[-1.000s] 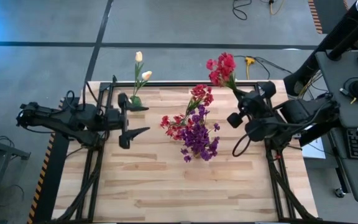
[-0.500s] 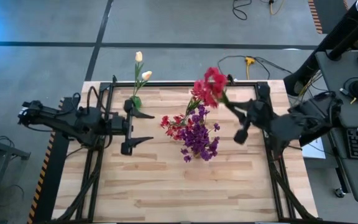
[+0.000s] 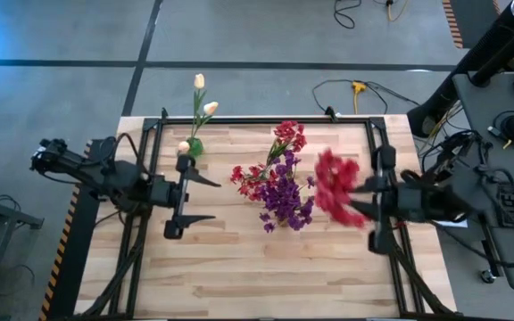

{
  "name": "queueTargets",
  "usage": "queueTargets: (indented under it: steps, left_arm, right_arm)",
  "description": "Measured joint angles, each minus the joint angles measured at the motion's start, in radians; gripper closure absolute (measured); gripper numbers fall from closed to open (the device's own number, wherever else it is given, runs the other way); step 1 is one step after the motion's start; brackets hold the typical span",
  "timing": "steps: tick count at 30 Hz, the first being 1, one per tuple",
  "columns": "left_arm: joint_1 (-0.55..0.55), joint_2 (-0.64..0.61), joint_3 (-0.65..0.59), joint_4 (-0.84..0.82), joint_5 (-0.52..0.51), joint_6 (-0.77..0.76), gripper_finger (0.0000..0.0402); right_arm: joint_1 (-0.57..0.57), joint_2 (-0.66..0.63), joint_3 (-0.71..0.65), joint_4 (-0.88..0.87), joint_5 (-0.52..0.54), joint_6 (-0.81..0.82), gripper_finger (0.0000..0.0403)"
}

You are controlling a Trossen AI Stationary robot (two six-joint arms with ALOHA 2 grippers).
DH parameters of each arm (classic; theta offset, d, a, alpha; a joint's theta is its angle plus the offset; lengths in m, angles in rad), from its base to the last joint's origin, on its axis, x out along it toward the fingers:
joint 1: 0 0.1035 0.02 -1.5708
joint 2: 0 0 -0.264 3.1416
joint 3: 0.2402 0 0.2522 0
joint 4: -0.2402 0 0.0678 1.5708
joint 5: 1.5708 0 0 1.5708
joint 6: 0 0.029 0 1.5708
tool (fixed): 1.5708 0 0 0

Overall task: Sort flowers into vase by color
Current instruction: Put the red flowers into the transparent vase

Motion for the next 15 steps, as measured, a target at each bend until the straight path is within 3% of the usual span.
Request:
queueTargets:
  steps: [7, 15]
  left_arm:
    - [-0.066, 0.101, 0.061, 0.019, -0.003, 0.008, 0.0090]
    - [-0.187, 0.286, 0.129, 0.141, -0.137, 0.039, 0.0101]
  right_arm:
    - [0.016, 0.035, -0.010, 0.075, -0.302, 0.013, 0.0374]
    - [0.069, 0.170, -0.013, 0.209, -0.338, -0.005, 0.0374]
